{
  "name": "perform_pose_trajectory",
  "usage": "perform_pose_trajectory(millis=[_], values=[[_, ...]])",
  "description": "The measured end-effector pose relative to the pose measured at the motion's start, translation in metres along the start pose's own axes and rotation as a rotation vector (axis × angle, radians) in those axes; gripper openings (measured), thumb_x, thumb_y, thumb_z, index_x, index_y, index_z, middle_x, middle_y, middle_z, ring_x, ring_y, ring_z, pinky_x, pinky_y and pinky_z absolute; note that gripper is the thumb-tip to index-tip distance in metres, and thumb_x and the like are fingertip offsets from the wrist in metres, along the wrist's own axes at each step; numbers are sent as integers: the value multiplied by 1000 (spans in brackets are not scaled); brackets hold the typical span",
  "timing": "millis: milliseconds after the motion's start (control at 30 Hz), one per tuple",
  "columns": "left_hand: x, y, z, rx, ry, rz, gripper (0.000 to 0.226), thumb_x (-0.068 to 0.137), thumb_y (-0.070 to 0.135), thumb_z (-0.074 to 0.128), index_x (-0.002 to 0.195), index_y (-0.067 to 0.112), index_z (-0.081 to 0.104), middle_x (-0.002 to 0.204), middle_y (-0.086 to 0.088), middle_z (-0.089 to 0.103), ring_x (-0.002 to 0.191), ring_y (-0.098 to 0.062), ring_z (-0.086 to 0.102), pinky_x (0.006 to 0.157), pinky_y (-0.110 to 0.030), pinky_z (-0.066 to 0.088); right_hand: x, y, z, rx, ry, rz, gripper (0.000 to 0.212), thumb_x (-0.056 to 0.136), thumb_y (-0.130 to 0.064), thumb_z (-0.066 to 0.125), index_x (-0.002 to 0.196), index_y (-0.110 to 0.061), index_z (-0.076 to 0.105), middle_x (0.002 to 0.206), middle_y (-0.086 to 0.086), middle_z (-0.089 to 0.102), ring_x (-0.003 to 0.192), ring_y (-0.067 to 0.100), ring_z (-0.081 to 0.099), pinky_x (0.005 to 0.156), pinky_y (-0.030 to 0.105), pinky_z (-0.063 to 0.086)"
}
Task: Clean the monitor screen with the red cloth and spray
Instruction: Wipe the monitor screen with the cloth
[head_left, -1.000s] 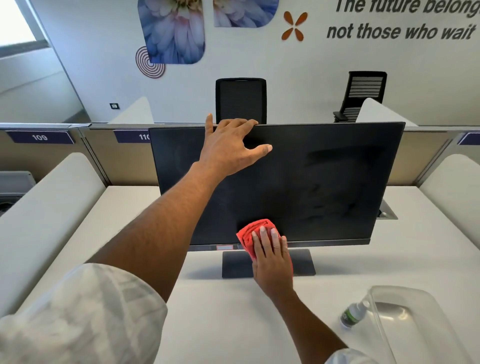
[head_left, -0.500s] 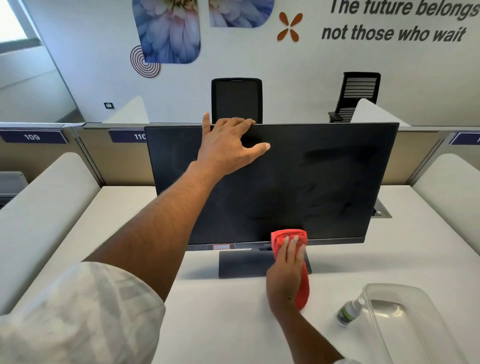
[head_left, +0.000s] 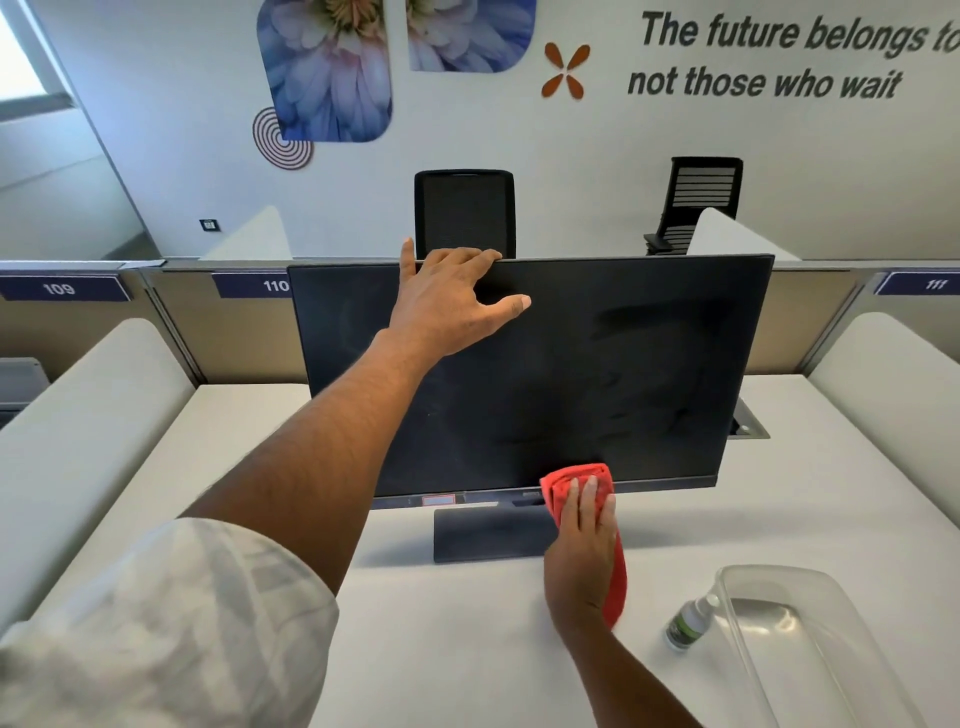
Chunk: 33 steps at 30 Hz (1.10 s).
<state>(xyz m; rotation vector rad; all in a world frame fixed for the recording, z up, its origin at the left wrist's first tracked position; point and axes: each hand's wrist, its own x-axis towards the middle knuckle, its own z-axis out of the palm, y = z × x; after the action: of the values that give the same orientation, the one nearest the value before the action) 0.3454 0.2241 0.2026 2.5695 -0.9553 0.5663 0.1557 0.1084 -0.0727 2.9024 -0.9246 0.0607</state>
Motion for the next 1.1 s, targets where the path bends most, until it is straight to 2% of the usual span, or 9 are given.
perform_pose_trajectory(millis=[133, 233, 333, 400, 533, 667, 867, 967, 1100], values=[[-1, -1, 0, 3, 0, -6, 79, 77, 81, 29, 139, 34, 41, 144, 7, 45, 138, -16, 30, 114, -54, -10, -13, -26, -7, -110, 42, -174, 111, 85, -42, 65, 149, 3, -14, 159, 31, 3, 142, 58, 3, 118, 61, 16], [-1, -3, -2, 9, -13, -2, 80, 77, 81, 28, 140, 33, 40, 145, 6, 44, 139, -17, 30, 114, -54, -10, -28, -49, -23, 69, 108, -339, 108, 62, -37, 87, 148, -7, 30, 148, 18, 45, 131, 50, 45, 103, 56, 41], [1, -3, -5, 20, -53, 12, 83, 77, 82, 25, 142, 32, 37, 147, 5, 41, 140, -17, 27, 114, -55, -10, -25, -62, -49, 247, 249, -397, 91, 47, -29, 96, 129, -10, 62, 130, 11, 64, 113, 40, 64, 87, 46, 54], [1, -3, -6, 25, -84, 18, 83, 79, 81, 23, 144, 31, 33, 149, 4, 38, 142, -18, 24, 114, -55, -10, -23, -68, -68, 490, 317, -339, 79, 56, -15, 94, 128, -9, 62, 130, 8, 65, 112, 36, 65, 84, 38, 56], [-1, -4, -10, 7, -113, 29, 78, 85, 75, 20, 146, 28, 31, 152, 2, 34, 144, -18, 20, 116, -53, -7, 2, -64, -131, 1042, 404, 29, 49, 90, -4, 63, 138, -11, 54, 129, 8, 65, 111, 31, 66, 90, 38, 56], [-6, -19, -26, -51, -24, -17, 62, 90, 67, 25, 130, 29, 51, 136, 4, 51, 132, -16, 39, 115, -59, 5, 39, -47, -205, 1321, 610, 147, 52, 90, 2, 44, 140, -11, 52, 129, 9, 64, 113, 25, 64, 92, 24, 52], [-18, -70, -49, -52, 165, -356, 47, 95, 52, 30, 111, 24, 63, 125, 0, 57, 124, -25, 44, 105, -66, 20, 76, -59, -248, 1189, 731, -36, 58, 89, -10, 36, 147, -15, 41, 144, 8, 52, 129, 28, 54, 104, 40, 49], [-30, -89, -47, -262, 242, -475, 43, 97, 46, 34, 113, 13, 58, 121, -10, 56, 117, -31, 47, 94, -47, 38, 81, -81, -231, 831, 717, -248, 55, 93, -6, 47, 148, -7, 38, 152, 12, 41, 140, 34, 39, 105, 44, 46], [-32, -98, -45, -486, 381, -537, 37, 98, 38, 38, 122, 13, 51, 124, -11, 52, 112, -27, 50, 85, -32, 36, 97, -87, -211, 506, 773, -326, 56, 87, -18, 65, 140, -7, 50, 144, 16, 51, 130, 39, 48, 106, 50, 45]])
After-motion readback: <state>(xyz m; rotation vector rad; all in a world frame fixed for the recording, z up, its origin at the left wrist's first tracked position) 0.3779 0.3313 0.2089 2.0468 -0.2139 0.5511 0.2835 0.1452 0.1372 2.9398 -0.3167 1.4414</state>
